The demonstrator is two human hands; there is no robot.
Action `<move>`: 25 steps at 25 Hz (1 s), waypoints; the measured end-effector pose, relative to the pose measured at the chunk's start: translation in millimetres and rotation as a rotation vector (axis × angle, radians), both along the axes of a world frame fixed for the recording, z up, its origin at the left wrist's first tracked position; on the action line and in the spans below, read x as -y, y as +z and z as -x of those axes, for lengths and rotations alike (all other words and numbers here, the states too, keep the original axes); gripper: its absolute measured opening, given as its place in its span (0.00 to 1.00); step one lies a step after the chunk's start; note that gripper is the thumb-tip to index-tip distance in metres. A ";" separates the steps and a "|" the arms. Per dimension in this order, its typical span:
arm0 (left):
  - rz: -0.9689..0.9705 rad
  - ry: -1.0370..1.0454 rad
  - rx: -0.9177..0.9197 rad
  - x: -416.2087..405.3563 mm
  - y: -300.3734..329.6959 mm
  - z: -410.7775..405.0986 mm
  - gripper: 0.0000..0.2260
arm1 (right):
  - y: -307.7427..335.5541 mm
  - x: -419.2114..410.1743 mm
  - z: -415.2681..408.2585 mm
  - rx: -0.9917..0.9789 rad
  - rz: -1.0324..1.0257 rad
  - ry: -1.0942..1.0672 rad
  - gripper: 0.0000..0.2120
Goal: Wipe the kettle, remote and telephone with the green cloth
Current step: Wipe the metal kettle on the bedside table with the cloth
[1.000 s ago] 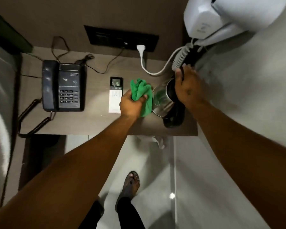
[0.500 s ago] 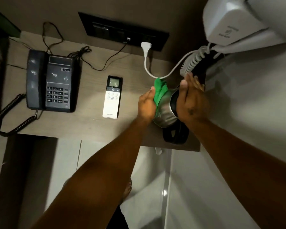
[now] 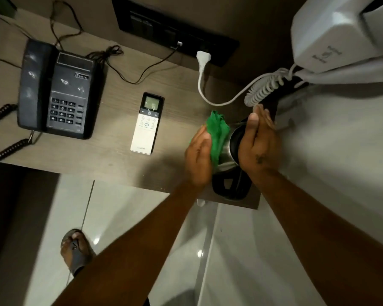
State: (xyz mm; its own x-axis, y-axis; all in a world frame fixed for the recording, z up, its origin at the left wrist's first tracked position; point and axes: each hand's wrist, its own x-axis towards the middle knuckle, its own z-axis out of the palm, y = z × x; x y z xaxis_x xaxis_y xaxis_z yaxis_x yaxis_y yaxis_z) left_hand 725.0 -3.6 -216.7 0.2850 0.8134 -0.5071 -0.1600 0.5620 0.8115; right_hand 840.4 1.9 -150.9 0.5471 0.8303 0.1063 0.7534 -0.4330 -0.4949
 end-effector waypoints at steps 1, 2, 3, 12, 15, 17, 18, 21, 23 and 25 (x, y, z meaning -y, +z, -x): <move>-0.094 -0.007 -0.028 22.0 3.8 2.0 0.24 | 0.1 -0.3 0.1 -0.022 0.014 -0.002 0.22; -0.139 -0.010 -0.008 45.2 9.0 4.6 0.25 | 1.5 0.5 -1.0 -0.025 0.029 -0.008 0.22; -0.143 -0.003 0.027 63.6 10.5 4.4 0.25 | 4.2 1.5 -2.3 -0.029 0.046 -0.004 0.23; -0.335 0.002 -0.115 -3.2 4.3 -4.6 0.20 | 12.4 -1.2 4.9 -0.040 0.061 -0.027 0.22; -0.473 0.007 -0.157 50.8 5.0 2.8 0.20 | 13.4 1.4 4.8 -0.020 0.046 -0.023 0.22; -0.328 0.040 -0.097 31.6 -7.4 3.8 0.21 | 12.9 0.6 5.1 -0.013 0.037 -0.020 0.21; -0.232 0.046 -0.121 11.4 -18.2 5.5 0.21 | 12.0 0.2 4.4 -0.007 0.047 -0.021 0.21; -0.231 0.017 -0.203 -29.6 -19.2 5.7 0.20 | 10.3 0.7 2.5 0.010 0.058 -0.023 0.22; -0.388 0.016 -0.141 -8.4 -7.7 -0.5 0.20 | 11.1 -0.3 2.3 0.011 0.052 -0.026 0.22; -0.529 -0.007 -0.167 39.9 -6.9 -1.1 0.21 | 11.4 -0.1 3.3 0.018 0.046 -0.026 0.22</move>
State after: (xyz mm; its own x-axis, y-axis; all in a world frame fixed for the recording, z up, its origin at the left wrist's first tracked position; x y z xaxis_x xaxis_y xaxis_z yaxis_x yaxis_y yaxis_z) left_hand 726.1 -43.5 -223.6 0.2419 0.9679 -0.0685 -0.0028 0.0713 0.9974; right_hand 837.1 2.0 -139.5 0.5672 0.8198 0.0785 0.7502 -0.4750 -0.4601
